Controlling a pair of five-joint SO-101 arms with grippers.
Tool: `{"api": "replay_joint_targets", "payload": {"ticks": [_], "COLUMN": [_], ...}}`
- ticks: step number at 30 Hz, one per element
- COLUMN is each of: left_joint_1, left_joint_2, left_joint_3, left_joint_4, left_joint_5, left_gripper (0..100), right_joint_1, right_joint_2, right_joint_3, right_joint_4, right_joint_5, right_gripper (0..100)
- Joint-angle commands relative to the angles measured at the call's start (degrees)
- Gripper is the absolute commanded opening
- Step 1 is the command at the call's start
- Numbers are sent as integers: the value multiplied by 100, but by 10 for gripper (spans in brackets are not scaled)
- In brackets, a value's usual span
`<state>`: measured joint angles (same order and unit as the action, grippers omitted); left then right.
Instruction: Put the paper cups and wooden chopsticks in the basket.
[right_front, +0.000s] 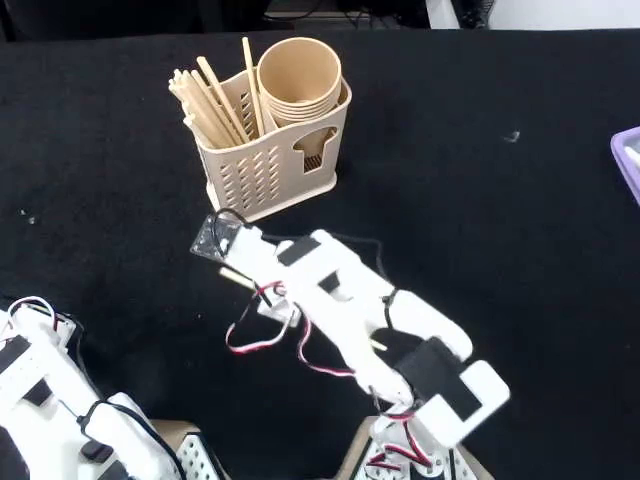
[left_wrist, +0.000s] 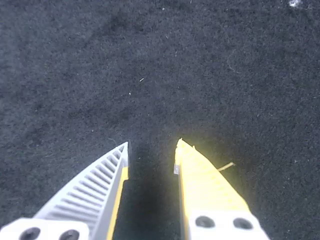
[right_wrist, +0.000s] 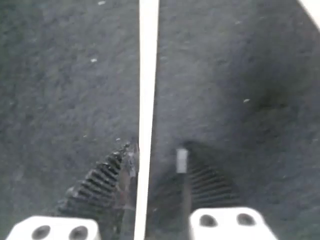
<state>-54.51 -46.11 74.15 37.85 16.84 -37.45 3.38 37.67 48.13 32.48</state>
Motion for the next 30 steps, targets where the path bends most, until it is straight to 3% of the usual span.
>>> {"api": "replay_joint_targets", "payload": {"ticks": [1,10,14,18,22,30], "left_joint_1": [57,57,57,57,57,57], "left_joint_2": [-158,-158,-158,-158,-158,-158], "left_joint_3": [-215,-215,-224,-224,-224,-224], "left_joint_4": [-88,-97,-97,-97,-97,-88], "left_joint_5": [26,44,53,53,53,35], "left_gripper": [155,155,155,155,155,155], "right_joint_1": [-88,202,193,237,378,536], "right_joint_2": [-48,-2747,-4356,-5279,-5182,-3899], "right_joint_3": [-295,-927,-1508,-1648,-1402,-1200], "right_joint_4": [308,1714,1749,149,-1758,-4862], "right_joint_5": [167,70,-703,-1495,-2259,-2497], "right_gripper": [7,10,11,11,11,11]}}
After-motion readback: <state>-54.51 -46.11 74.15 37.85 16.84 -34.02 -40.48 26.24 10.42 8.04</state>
